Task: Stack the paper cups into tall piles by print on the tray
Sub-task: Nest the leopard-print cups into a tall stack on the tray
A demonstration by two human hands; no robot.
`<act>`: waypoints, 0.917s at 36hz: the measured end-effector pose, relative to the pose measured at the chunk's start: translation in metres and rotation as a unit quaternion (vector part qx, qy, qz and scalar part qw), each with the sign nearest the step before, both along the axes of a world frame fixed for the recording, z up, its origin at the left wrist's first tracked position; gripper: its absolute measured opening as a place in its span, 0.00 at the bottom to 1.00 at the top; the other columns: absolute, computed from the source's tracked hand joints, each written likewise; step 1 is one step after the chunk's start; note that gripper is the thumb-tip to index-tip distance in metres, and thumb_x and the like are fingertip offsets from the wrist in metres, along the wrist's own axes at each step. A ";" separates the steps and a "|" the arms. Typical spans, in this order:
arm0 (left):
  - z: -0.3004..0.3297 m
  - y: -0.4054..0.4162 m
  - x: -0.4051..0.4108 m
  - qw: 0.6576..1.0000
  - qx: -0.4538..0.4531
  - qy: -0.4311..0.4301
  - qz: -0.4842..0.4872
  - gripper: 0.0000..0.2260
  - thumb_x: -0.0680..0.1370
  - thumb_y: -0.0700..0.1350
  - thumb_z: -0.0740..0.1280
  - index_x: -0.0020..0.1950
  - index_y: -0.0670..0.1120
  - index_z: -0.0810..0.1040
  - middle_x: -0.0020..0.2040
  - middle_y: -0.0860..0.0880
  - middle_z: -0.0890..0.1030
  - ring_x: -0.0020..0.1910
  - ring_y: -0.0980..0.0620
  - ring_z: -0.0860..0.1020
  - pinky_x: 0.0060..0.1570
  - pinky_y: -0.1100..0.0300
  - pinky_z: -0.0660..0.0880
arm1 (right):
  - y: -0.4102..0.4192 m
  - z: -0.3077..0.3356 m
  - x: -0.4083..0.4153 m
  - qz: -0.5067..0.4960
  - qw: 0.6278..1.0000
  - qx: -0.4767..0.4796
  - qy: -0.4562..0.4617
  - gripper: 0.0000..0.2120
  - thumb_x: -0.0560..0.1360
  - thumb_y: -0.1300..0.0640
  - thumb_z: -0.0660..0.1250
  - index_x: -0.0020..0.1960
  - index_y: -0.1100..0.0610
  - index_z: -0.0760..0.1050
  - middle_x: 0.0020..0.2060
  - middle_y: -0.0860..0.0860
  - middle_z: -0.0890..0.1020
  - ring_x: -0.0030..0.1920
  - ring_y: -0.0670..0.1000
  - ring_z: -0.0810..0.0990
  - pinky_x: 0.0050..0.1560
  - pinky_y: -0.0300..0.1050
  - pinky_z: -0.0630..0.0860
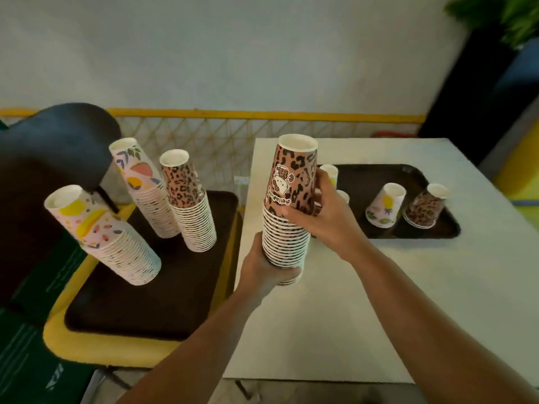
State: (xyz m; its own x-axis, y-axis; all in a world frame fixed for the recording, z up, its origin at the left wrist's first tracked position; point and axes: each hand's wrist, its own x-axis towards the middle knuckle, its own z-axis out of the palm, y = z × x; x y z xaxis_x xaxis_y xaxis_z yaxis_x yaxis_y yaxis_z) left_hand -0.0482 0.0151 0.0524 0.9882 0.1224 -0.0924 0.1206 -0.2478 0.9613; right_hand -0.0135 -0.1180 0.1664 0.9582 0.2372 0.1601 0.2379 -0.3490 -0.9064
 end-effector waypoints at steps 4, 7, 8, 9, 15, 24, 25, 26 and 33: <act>0.007 -0.046 0.014 0.999 0.014 -0.003 -0.031 0.37 0.57 0.45 0.81 0.61 0.54 0.68 0.50 0.58 0.77 0.49 0.56 0.77 0.47 0.57 0.77 | -0.049 0.000 0.000 -0.005 1.000 -0.013 0.022 0.40 0.65 0.50 0.75 0.70 0.49 0.58 0.58 0.41 0.74 0.60 0.43 0.74 0.59 0.44 0.74; 0.010 -0.079 0.023 0.999 0.003 0.000 -0.052 0.39 0.56 0.47 0.81 0.64 0.56 0.67 0.51 0.59 0.77 0.50 0.56 0.77 0.45 0.60 0.75 | -0.085 -0.002 0.005 -0.022 0.999 -0.037 0.015 0.44 0.62 0.46 0.76 0.71 0.49 0.57 0.64 0.45 0.74 0.64 0.46 0.73 0.65 0.52 0.71; 0.011 -0.090 0.026 0.998 -0.002 -0.001 -0.057 0.40 0.55 0.48 0.80 0.64 0.56 0.67 0.52 0.59 0.77 0.51 0.55 0.77 0.46 0.60 0.75 | -0.097 -0.002 0.007 -0.025 0.999 -0.041 0.014 0.45 0.61 0.44 0.76 0.71 0.48 0.57 0.64 0.45 0.74 0.64 0.47 0.73 0.65 0.53 0.71; 0.012 -0.101 0.028 0.998 -0.004 -0.002 -0.059 0.41 0.55 0.48 0.80 0.65 0.56 0.67 0.53 0.59 0.77 0.53 0.55 0.77 0.48 0.59 0.76 | -0.108 -0.002 0.009 -0.028 0.998 -0.048 0.012 0.46 0.60 0.44 0.76 0.71 0.48 0.56 0.64 0.44 0.74 0.64 0.47 0.73 0.65 0.53 0.70; 0.015 -0.165 0.044 0.998 0.008 0.002 -0.069 0.49 0.55 0.50 0.80 0.71 0.55 0.60 0.59 0.56 0.76 0.58 0.54 0.75 0.57 0.52 0.76 | -0.174 -0.002 0.029 -0.012 0.997 -0.076 0.012 0.44 0.63 0.51 0.77 0.72 0.48 0.56 0.60 0.41 0.74 0.62 0.44 0.73 0.60 0.41 0.71; 0.007 -0.243 0.062 0.998 0.020 0.014 -0.049 0.42 0.58 0.43 0.81 0.68 0.52 0.65 0.57 0.54 0.77 0.57 0.52 0.76 0.56 0.51 0.76 | -0.254 -0.012 0.056 -0.012 0.996 -0.089 0.011 0.43 0.62 0.47 0.78 0.70 0.47 0.58 0.61 0.41 0.75 0.60 0.44 0.75 0.61 0.45 0.73; 0.007 -0.250 0.063 0.999 0.019 0.016 -0.047 0.42 0.58 0.44 0.81 0.67 0.51 0.65 0.57 0.54 0.77 0.57 0.51 0.76 0.56 0.50 0.76 | -0.260 -0.013 0.057 -0.011 0.996 -0.091 0.011 0.43 0.62 0.47 0.77 0.70 0.47 0.59 0.60 0.40 0.75 0.60 0.44 0.75 0.60 0.44 0.73; 0.006 -0.257 0.063 0.999 0.019 0.017 -0.046 0.42 0.57 0.45 0.81 0.67 0.51 0.65 0.57 0.53 0.77 0.57 0.51 0.76 0.56 0.49 0.77 | -0.266 -0.014 0.059 -0.009 0.996 -0.089 0.014 0.43 0.62 0.48 0.77 0.70 0.47 0.59 0.60 0.40 0.74 0.60 0.44 0.74 0.60 0.43 0.73; 0.004 -0.285 0.067 0.999 0.025 0.014 -0.038 0.41 0.60 0.42 0.80 0.68 0.52 0.64 0.54 0.56 0.76 0.54 0.54 0.75 0.52 0.56 0.76 | -0.293 -0.011 0.071 -0.001 0.999 -0.032 0.025 0.38 0.64 0.53 0.77 0.69 0.48 0.61 0.57 0.40 0.76 0.56 0.40 0.76 0.53 0.37 0.75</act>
State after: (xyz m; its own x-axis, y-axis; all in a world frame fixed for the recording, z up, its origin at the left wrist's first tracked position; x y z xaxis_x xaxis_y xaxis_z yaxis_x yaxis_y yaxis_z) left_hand 0.0191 -0.2702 0.0564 0.9919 0.0521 -0.1159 0.1263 -0.3048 0.9440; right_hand 0.0575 -0.4115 0.1550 0.9651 0.2432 0.0972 0.1927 -0.4079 -0.8925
